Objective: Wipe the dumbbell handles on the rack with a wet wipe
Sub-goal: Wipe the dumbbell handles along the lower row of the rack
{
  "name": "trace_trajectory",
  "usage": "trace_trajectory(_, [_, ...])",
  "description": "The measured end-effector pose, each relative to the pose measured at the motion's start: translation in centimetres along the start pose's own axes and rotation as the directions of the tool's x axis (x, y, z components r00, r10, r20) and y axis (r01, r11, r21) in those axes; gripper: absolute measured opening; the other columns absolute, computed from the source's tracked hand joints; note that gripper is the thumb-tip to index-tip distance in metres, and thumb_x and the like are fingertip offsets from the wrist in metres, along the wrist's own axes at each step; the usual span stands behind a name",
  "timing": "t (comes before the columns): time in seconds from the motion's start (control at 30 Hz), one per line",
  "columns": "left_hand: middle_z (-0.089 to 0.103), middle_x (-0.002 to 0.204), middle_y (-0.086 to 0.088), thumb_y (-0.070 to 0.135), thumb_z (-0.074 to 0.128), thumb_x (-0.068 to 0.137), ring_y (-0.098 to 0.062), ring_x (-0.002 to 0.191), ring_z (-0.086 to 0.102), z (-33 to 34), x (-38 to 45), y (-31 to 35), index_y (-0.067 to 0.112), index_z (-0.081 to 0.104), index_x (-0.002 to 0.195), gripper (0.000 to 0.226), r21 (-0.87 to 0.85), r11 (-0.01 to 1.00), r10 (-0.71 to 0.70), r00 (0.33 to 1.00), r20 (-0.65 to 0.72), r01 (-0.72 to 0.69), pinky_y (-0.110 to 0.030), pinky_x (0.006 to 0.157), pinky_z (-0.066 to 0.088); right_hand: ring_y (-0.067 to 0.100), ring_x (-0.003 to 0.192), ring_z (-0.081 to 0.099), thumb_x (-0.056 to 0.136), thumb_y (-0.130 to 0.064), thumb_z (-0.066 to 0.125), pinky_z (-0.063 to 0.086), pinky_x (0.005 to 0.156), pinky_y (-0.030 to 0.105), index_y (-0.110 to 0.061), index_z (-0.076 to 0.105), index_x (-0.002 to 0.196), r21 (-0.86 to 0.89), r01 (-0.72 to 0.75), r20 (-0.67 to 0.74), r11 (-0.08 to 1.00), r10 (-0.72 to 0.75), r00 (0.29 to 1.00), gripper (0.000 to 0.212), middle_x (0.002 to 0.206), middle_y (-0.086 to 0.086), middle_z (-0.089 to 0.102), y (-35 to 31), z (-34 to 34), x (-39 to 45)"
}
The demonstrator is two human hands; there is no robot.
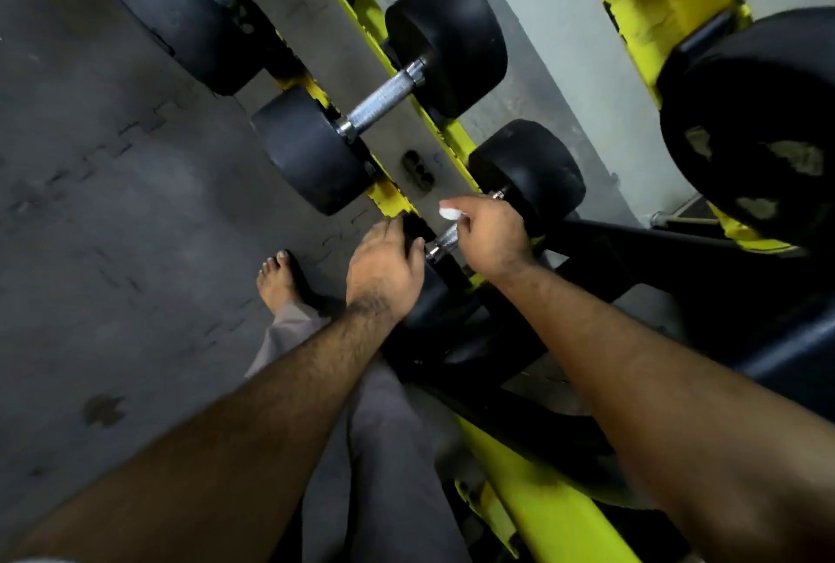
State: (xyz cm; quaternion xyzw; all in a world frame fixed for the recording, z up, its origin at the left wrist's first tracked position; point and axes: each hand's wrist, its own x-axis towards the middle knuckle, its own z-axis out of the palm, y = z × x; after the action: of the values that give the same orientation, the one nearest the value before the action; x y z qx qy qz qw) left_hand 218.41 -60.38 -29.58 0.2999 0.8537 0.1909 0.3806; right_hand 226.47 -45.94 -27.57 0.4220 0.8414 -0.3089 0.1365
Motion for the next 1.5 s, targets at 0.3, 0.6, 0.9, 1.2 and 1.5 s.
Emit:
trace_trajectory(0.3, [0.066, 0.108, -0.012, 0.040, 0.040, 0.093, -0.031, 0.100, 0.061, 2.8, 0.5, -0.1, 0.004, 0.061, 0.121, 0.050, 0.098, 0.993, -0.046, 0.975, -0.217, 0.069, -0.040, 0.088, 0.049, 0.030, 0.115, 0.066, 0.086, -0.015, 0.042, 0.049, 0.104, 0.043, -0.006, 0.071, 0.114, -0.396, 0.566, 0.253, 0.723, -0.507, 0.824, 0.041, 0.112, 0.011, 0.072, 4.9, 3.3, -0.6])
trace_trajectory(0.6, [0.066, 0.114, -0.012, 0.041, 0.040, 0.092, -0.030, 0.105, 0.061, 2.9, 0.6, -0.2, 0.004, 0.060, 0.126, 0.053, 0.098, 0.992, -0.049, 0.969, -0.243, 0.074, -0.040, 0.093, 0.049, 0.031, 0.119, 0.061, 0.087, -0.013, 0.050, 0.040, 0.111, 0.044, -0.007, 0.068, 0.110, -0.498, 0.525, 0.132, 0.690, -0.539, 0.832, 0.030, 0.113, 0.014, 0.069, 6.5, 2.8, 0.8])
trace_trajectory(0.9, [0.066, 0.119, -0.012, 0.043, 0.039, 0.093, -0.030, 0.110, 0.060, 3.2, 0.6, -0.4, 0.005, 0.059, 0.127, 0.055, 0.097, 0.992, -0.060, 0.968, -0.244, 0.086, -0.041, 0.097, 0.047, 0.033, 0.116, 0.064, 0.082, -0.014, 0.038, 0.044, 0.107, 0.042, -0.003, 0.071, 0.109, -0.554, 0.499, 0.129, 0.667, -0.523, 0.843, 0.045, 0.115, 0.017, 0.071, 6.5, 1.6, 1.1])
trace_trajectory(1.2, [0.066, 0.116, -0.013, 0.042, 0.038, 0.093, -0.031, 0.108, 0.060, 3.1, 0.7, -0.5, 0.005, 0.060, 0.125, 0.054, 0.101, 0.992, -0.048, 0.967, -0.250, 0.076, -0.040, 0.096, 0.047, 0.031, 0.116, 0.065, 0.077, -0.009, 0.061, 0.046, 0.107, 0.042, -0.005, 0.072, 0.107, -0.570, 0.455, 0.116, 0.684, -0.481, 0.869, 0.033, 0.114, 0.015, 0.072, 6.7, 2.2, 1.2])
trace_trajectory(1.5, [0.066, 0.125, -0.012, 0.032, 0.032, 0.101, -0.027, 0.118, 0.060, 3.5, 0.6, -0.7, 0.004, 0.061, 0.129, 0.049, 0.034, 0.997, -0.054, 0.949, -0.311, 0.068, -0.037, 0.105, 0.043, 0.032, 0.116, 0.064, 0.083, -0.013, 0.041, 0.045, 0.107, 0.041, -0.005, 0.073, 0.109, -0.541, 0.406, 0.039, 0.736, -0.461, 0.887, 0.042, 0.118, 0.016, 0.070, 6.8, 1.8, 0.9])
